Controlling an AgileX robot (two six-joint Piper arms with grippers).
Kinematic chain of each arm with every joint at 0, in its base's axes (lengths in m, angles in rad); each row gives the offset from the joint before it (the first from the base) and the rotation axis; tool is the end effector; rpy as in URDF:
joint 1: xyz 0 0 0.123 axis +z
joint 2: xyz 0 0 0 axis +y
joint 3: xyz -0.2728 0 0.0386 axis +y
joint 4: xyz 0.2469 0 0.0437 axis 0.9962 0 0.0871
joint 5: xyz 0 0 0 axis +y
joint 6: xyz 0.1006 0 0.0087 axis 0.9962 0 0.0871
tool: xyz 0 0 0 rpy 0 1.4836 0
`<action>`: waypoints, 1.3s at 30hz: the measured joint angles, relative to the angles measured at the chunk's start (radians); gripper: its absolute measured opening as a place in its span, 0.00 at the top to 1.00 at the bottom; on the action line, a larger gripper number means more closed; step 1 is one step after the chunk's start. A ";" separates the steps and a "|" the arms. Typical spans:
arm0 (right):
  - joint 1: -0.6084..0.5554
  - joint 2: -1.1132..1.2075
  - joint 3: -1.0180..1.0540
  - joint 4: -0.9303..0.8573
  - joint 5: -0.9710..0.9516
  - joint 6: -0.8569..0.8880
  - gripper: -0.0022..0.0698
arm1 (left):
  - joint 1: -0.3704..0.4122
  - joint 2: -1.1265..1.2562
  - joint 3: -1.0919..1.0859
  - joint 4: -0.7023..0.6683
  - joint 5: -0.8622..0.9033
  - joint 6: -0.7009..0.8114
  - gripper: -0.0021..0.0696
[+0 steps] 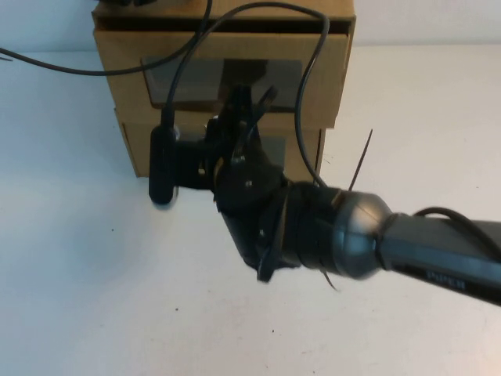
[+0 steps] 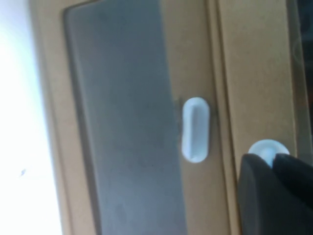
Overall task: Open the shoe box
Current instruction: 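Pull the top drawer of the cardboard box fully open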
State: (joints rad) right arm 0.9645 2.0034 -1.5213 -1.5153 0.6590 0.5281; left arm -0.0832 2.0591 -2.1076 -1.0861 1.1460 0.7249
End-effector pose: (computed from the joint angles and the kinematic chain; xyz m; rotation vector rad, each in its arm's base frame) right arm 0.3133 0.3434 0.2449 -1.3499 1.4353 -0.6621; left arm 0.4452 -0.1188 0.3646 0.6494 2.0008 -1.0455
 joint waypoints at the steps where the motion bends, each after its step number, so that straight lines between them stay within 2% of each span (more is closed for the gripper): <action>1: 0.012 -0.010 0.020 -0.004 0.007 0.000 0.96 | -0.002 0.000 0.000 0.002 0.000 -0.002 0.98; 12: 0.090 -0.086 0.131 0.000 0.043 0.065 0.96 | -0.006 0.000 0.000 0.004 -0.007 -0.022 0.98; 22: 0.227 -0.141 0.192 0.126 0.113 0.073 0.96 | -0.006 0.000 0.000 0.024 -0.041 -0.031 0.98; 39: 0.358 -0.193 0.206 0.318 0.202 0.033 0.96 | -0.006 0.019 -0.011 -0.012 -0.048 -0.041 0.98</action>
State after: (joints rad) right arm 1.3226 1.8106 -1.3152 -1.1976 0.8605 0.5608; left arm -0.0889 2.0777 -2.1184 -1.0979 1.0980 0.6835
